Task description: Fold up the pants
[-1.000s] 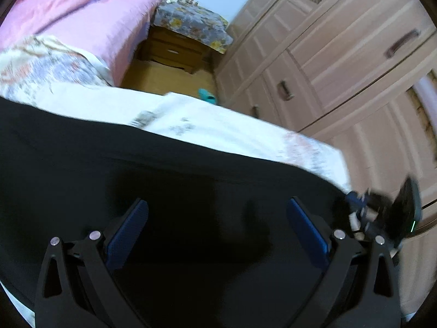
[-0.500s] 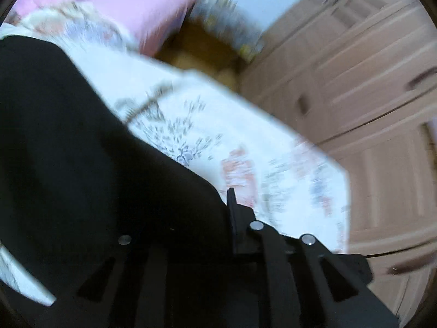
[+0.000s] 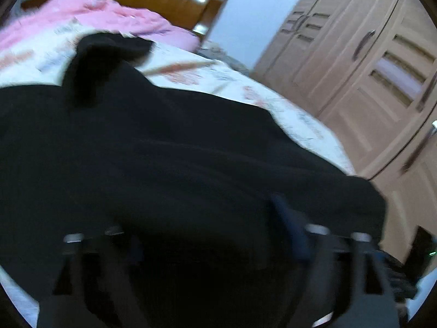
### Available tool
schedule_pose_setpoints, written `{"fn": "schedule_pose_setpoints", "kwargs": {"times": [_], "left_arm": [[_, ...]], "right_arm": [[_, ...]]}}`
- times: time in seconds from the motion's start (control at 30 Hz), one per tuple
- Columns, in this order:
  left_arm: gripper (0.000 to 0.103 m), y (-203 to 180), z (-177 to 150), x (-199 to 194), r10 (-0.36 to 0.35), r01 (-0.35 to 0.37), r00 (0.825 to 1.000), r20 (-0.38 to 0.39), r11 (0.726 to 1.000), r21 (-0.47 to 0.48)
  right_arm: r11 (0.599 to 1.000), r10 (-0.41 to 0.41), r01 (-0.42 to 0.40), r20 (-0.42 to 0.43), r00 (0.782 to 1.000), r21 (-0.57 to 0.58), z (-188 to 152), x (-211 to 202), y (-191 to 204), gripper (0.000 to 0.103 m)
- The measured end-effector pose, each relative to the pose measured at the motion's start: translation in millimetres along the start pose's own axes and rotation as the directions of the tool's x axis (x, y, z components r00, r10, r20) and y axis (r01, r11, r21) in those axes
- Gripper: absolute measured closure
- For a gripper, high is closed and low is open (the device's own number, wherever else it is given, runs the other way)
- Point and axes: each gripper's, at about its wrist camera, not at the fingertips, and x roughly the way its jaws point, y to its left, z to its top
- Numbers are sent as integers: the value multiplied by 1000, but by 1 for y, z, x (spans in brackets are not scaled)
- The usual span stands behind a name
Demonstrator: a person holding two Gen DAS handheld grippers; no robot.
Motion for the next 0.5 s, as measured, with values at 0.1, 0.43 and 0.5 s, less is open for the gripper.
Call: {"fn": "schedule_pose_setpoints", "kwargs": {"times": [0.1,0.43,0.5], "left_arm": [[7,16,6,-12,-87,88,996,19,994,-71],[3,44,27,-17,-45,47,999,21,994,-96],[3,48,31,-21,-34,37,999,25,995,-90]], "right_arm": [[987,2,-24,138,990,159,-17,-35,-12,8],[911,-77,12,142,987,413,-2,-27,-45,9],[892,-98,26,136,986,451,5,-24,-54,15]]}}
